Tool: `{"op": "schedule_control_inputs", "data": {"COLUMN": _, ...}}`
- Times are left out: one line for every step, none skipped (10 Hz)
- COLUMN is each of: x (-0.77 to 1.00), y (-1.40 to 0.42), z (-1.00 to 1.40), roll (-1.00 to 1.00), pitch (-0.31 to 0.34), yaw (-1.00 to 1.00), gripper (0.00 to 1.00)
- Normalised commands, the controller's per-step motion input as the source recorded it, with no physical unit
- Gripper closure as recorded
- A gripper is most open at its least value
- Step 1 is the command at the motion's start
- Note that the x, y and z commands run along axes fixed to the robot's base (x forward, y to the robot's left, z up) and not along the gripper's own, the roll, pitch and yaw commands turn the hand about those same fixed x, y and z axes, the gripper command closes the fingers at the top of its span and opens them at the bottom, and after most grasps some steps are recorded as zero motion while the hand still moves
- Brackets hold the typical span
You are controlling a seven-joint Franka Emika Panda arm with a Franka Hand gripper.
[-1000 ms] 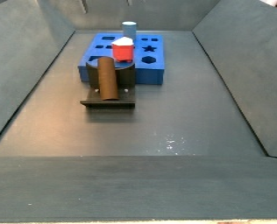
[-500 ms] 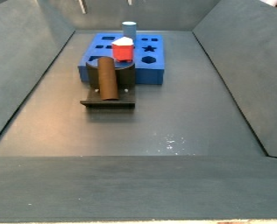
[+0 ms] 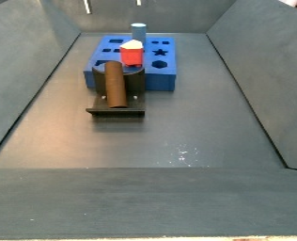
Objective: Pick up the round object. Move up. Place the round object on the fixture. Regrasp the round object. Move to above the board. Insert the round object.
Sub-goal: Regrasp the round object.
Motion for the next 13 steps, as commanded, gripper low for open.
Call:
{"op": "schedule_control_inputs", "data": {"x": -0.01, "y": -0.02, "z": 0.01, "roll": 1.00, "pitch": -0.034, "yaw": 0.02, "gripper": 0.00}}
{"op": "schedule_control_inputs", "data": {"x": 0.00, "y": -0.03, "z": 0.00, "roll": 1.00, "pitch": -0.031, "yaw": 0.02, "gripper": 0.00}}
{"op": "schedule_control_inputs", "data": {"x": 0.00, "y": -0.02, "z": 0.00, "roll": 1.00, "pitch": -0.028, "yaw": 0.02, "gripper": 0.00}}
{"op": "schedule_control_inputs", "data": {"x": 0.01, "y": -0.03, "z": 0.00, "roll": 1.00, "pitch": -0.019, "yaw": 0.02, "gripper": 0.00}}
{"op": "schedule_control_inputs", "data": {"x": 0.02, "y": -0.03, "z": 0.00, "roll": 1.00, "pitch": -0.013, "yaw": 0.02, "gripper": 0.00}}
{"op": "schedule_control_inputs", "data": {"x": 0.02, "y": -0.03, "z": 0.00, "roll": 1.00, "pitch": -0.002, "yaw": 0.02, "gripper": 0.00}}
{"op": "schedule_control_inputs", "data": {"x": 0.03, "y": -0.03, "z": 0.00, "roll": 1.00, "pitch": 0.003, "yaw": 0.02, "gripper": 0.00}}
{"op": "schedule_control_inputs", "data": {"x": 0.03, "y": -0.03, "z": -0.01, "roll": 1.00, "pitch": 0.014, "yaw": 0.03, "gripper": 0.00}}
{"op": "schedule_control_inputs", "data": {"x": 0.04, "y": -0.03, "z": -0.01, "roll": 1.00, "pitch": 0.023, "yaw": 0.03, "gripper": 0.00}}
{"op": "schedule_control_inputs", "data": {"x": 0.04, "y": -0.03, "z": -0.01, "roll": 1.00, "pitch": 0.039, "yaw": 0.03, "gripper": 0.00}}
{"op": "schedule_control_inputs", "data": {"x": 0.05, "y": -0.04, "z": -0.01, "roll": 1.00, "pitch": 0.046, "yaw": 0.04, "gripper": 0.00}}
{"op": "schedule_control_inputs", "data": {"x": 0.06, "y": -0.03, "z": -0.02, "roll": 1.00, "pitch": 0.068, "yaw": 0.05, "gripper": 0.00}}
{"op": "schedule_control_inputs", "data": {"x": 0.06, "y": -0.03, "z": -0.01, "roll": 1.00, "pitch": 0.089, "yaw": 0.05, "gripper": 0.00}}
